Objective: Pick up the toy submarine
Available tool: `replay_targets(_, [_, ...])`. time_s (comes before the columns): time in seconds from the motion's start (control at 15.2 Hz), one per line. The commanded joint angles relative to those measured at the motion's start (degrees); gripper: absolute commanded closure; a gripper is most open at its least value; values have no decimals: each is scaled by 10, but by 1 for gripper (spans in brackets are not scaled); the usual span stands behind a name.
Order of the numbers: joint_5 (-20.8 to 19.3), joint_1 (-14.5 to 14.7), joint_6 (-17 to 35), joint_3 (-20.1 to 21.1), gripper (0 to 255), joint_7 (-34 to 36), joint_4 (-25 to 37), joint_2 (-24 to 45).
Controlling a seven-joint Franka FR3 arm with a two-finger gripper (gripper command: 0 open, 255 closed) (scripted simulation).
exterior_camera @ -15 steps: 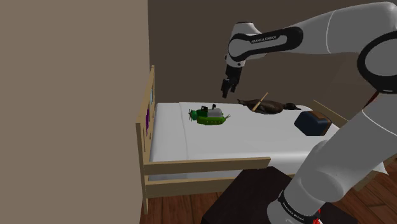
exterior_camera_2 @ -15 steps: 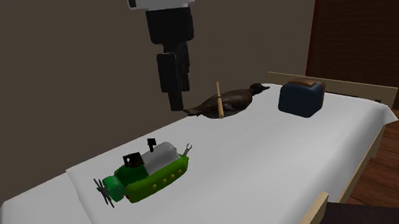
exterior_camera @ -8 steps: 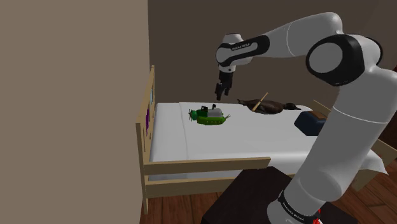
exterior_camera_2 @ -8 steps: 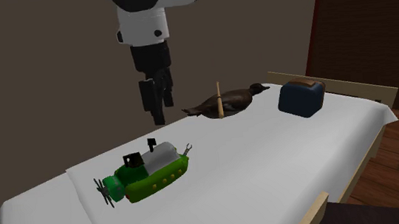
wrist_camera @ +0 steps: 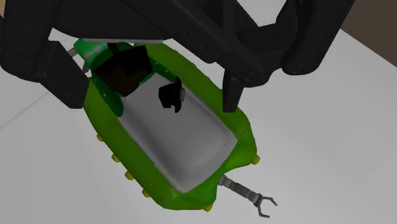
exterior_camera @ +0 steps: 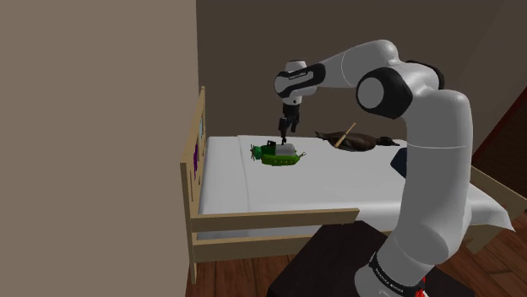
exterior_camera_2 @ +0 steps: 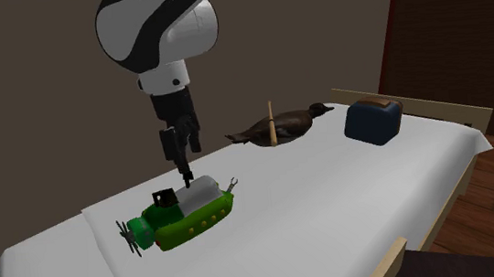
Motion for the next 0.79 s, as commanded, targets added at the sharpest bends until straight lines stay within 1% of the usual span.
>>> replay_targets(0.0, [5, -5, 1, 2, 0, -4, 19, 24])
replay_targets(0.4, [10, -6, 43, 5, 0, -5, -3, 43])
replay_targets(0.53, [10, -6, 43, 5, 0, -5, -3, 43])
replay_targets(0.59, [10, -6, 44, 5, 255, -5, -6, 42])
replay_targets(0.73, [10, -6, 44, 5, 255, -5, -6, 42])
